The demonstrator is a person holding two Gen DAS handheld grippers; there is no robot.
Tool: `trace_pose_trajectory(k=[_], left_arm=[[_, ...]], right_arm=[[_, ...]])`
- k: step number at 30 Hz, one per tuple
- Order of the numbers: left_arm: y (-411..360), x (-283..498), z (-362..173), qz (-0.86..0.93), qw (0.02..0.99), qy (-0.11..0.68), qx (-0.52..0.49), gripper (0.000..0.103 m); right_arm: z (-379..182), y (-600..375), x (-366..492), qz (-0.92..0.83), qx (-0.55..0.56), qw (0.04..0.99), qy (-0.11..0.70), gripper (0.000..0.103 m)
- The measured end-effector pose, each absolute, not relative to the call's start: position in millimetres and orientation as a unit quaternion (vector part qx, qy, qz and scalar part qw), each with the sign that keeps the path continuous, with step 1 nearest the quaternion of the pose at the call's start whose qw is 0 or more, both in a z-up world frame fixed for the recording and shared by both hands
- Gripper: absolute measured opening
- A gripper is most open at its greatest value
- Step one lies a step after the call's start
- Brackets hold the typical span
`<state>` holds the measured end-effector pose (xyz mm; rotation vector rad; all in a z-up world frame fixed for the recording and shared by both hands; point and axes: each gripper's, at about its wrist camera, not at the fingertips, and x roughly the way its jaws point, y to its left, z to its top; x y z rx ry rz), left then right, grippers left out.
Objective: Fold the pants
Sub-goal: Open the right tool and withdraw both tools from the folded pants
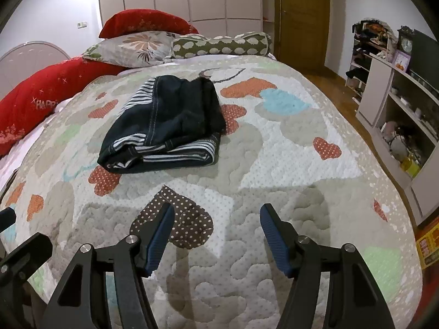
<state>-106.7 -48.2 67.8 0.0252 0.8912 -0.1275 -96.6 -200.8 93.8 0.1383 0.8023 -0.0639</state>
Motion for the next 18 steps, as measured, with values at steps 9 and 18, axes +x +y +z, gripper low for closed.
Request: trace_pose_trajectory(k=[9,18], left_arm=[[-48,-98,42,-0.053,0.885,0.463,0.022,0.103],[-43,-86,7,-0.058,0.857,0.513,0.004,0.103]], right_arm=[[77,-209,-97,-0.045,0.083,0.908,0.409,0.069],[68,-202,-101,-0.045,0.049,0.918,0.391,0.076]])
